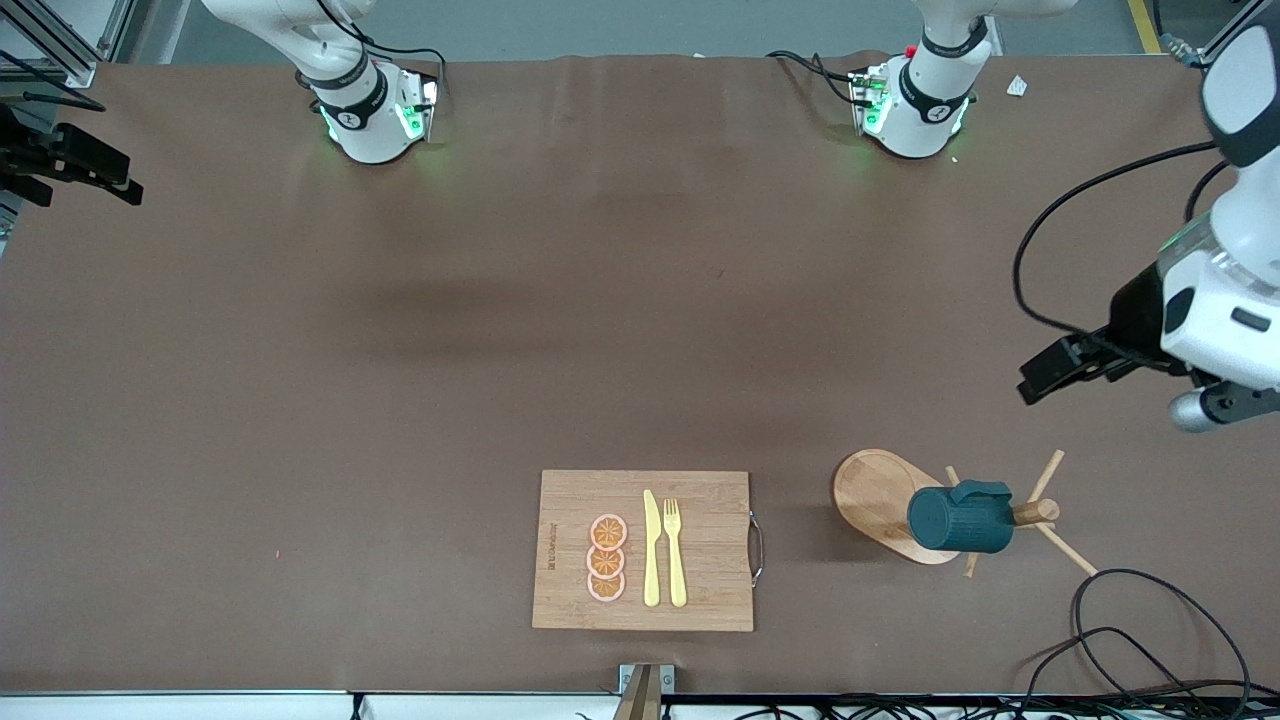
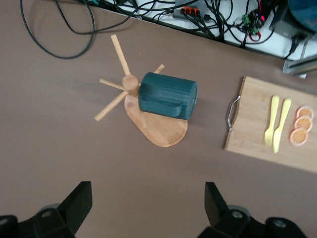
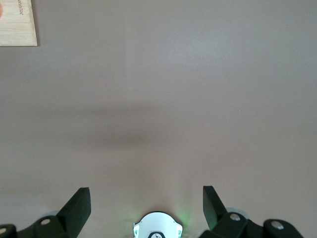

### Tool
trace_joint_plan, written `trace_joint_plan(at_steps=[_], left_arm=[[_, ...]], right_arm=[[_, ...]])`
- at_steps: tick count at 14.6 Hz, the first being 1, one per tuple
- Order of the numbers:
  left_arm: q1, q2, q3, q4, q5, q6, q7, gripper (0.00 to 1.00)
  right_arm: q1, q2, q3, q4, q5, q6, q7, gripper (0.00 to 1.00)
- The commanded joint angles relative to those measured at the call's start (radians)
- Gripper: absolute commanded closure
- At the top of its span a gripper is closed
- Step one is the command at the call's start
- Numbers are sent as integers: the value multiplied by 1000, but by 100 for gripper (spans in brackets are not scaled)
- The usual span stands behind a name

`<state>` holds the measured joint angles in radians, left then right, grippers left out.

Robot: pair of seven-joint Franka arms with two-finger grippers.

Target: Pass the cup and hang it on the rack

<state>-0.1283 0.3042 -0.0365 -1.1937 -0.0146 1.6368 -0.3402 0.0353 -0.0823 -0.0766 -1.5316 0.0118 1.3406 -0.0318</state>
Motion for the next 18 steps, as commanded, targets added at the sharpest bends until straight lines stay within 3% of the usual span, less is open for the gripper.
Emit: trace_joint_plan(at_steps=[1,4,9,11,18], left_arm=[[59,-81,0,-94,10,-21,209,0],[61,-233,12,-277,12,-18,233,0],[111,-411,-26,-469,-1,-25,227,0],[124,-430,-68,-480,1,-25,225,0],[118,-427,-94,-459,12,-90,286,0]], right_arm=[[14,-28,-8,-25,-20,3,-10,0],[14,-28,-8,-25,-20,3,-10,0],[14,-28,-8,-25,-20,5,-10,0],[12,-28,-8,-25,-20,3,-10,0],[14,-28,-8,-25,-18,2,-10,0]])
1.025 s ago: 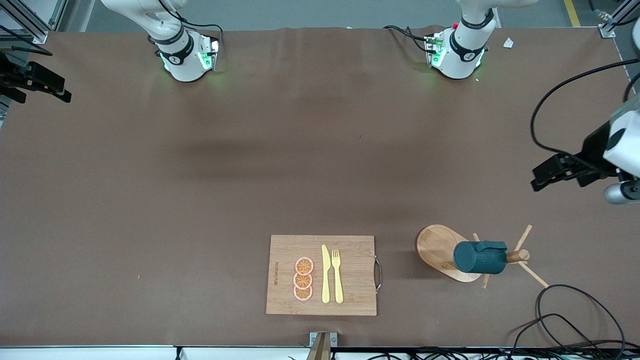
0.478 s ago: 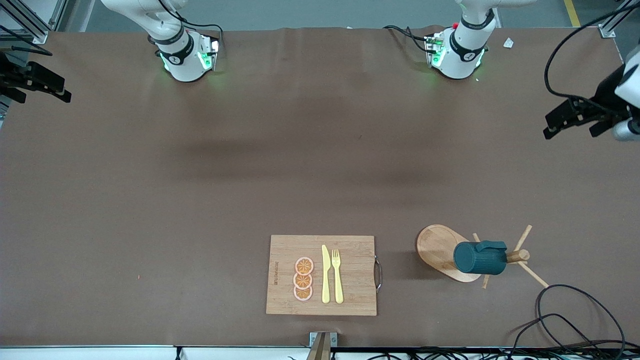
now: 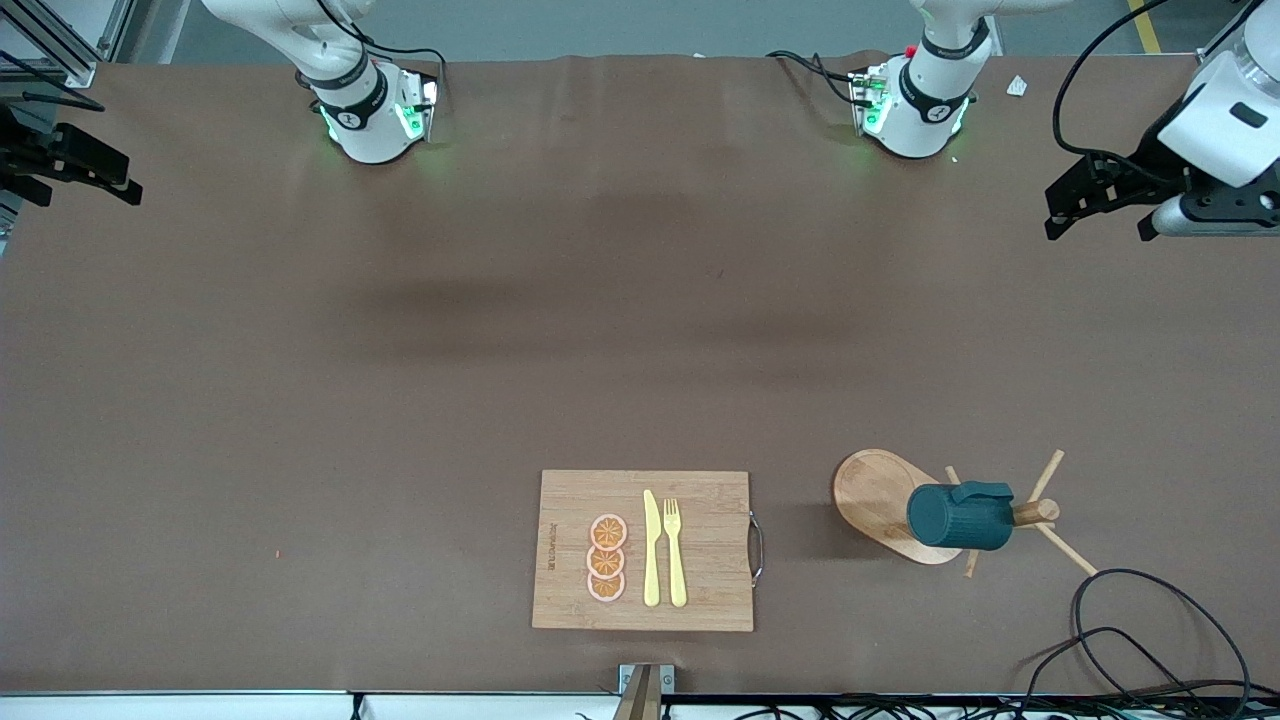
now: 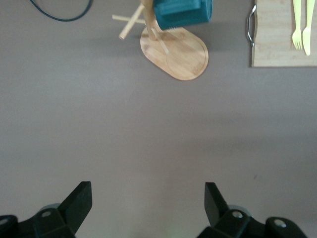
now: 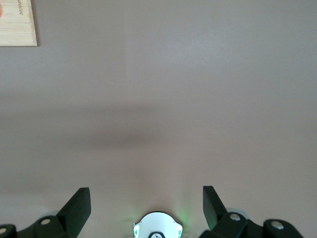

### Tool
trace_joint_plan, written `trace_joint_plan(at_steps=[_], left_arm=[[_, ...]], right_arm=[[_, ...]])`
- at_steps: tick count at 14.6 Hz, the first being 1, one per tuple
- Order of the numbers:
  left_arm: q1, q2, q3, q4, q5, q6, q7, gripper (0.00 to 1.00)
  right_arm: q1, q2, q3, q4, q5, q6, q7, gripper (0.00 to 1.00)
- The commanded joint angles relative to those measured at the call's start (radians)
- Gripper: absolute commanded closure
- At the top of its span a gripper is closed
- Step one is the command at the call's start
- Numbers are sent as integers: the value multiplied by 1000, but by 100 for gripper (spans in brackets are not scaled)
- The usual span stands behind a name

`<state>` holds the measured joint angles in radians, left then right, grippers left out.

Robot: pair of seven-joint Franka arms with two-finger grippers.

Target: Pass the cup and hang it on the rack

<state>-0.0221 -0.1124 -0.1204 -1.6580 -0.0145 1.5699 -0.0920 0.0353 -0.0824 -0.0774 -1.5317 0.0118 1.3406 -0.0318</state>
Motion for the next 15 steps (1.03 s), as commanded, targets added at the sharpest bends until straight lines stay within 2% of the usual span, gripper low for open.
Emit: trace_joint_plan(at_steps=[1,4,15], left_arm=[[14,-7,-9,27,15,-30,61,0],[21,11,14,60,13,-54,139,0],[14,14,13,75,2,-77,31,0]], right_arm=[[14,-28,-7,-25,-10,2,-8,0],[14,-28,-5,-25,-4,6,-8,0],[14,-28,-9,-27,4,11,-8,0]])
